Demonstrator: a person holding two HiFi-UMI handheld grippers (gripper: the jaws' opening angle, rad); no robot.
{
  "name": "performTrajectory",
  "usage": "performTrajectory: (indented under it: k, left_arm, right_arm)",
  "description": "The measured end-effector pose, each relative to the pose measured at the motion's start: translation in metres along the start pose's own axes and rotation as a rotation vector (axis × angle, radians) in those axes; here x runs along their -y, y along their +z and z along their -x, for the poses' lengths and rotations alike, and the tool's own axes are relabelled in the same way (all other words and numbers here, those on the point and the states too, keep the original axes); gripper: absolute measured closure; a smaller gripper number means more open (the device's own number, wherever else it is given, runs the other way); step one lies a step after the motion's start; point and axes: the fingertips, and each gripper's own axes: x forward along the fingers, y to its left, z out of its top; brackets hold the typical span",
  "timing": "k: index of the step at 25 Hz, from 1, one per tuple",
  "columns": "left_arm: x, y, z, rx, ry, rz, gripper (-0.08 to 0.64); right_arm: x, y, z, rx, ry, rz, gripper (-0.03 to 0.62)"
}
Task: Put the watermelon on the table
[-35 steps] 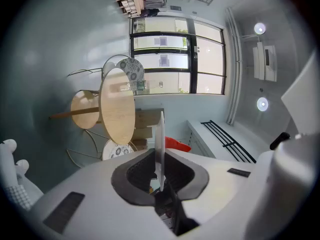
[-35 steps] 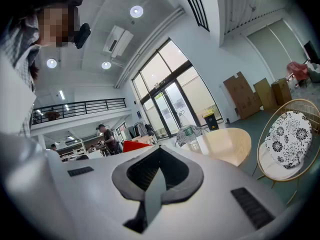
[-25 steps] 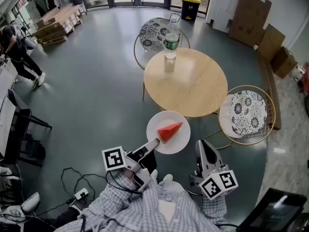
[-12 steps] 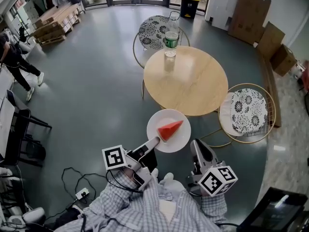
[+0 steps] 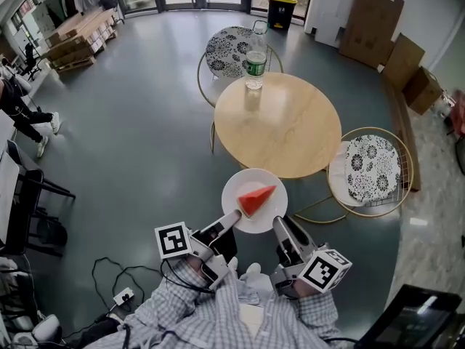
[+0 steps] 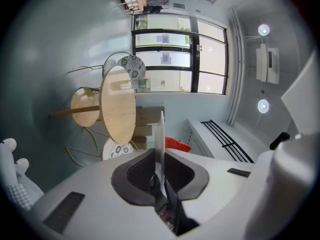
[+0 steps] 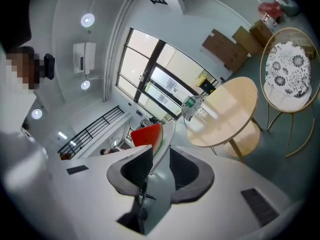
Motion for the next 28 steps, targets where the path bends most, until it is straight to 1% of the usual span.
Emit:
performTrajectory:
  k: [1,5,9,18,28]
  left_arm:
    - [0.000,0.000,0.000,-0.002,-0.003,0.004,0.520]
    - [0.002,0.004,0.001,-0.014,-0.008,0.009,0.520]
    - [0.000,0.007,0.004,-0.031,-0.004,0.007,0.520]
    - [-0.003,0.012,0.012,-0.075,-0.005,0.005,0.520]
    - [-0.008,0.014,0.025,-0.091,-0.007,0.010,0.520]
  right_arm:
    - [-0.001,-0.001,-0.001,0.003,0.005,-0.005,0.500]
    - [-0.004,-0.003,-0.002,0.001,0.006,0.034,0.501]
    - [-0.004,-0.007,-0.004,0.012,-0.008,0.046,0.500]
    - [-0.009,-0.018,-0.007,0.050,-0.044,0.057,0.501]
    - [-0.013,-0.034,-0.008,0.065,-0.061,0.052,0.502]
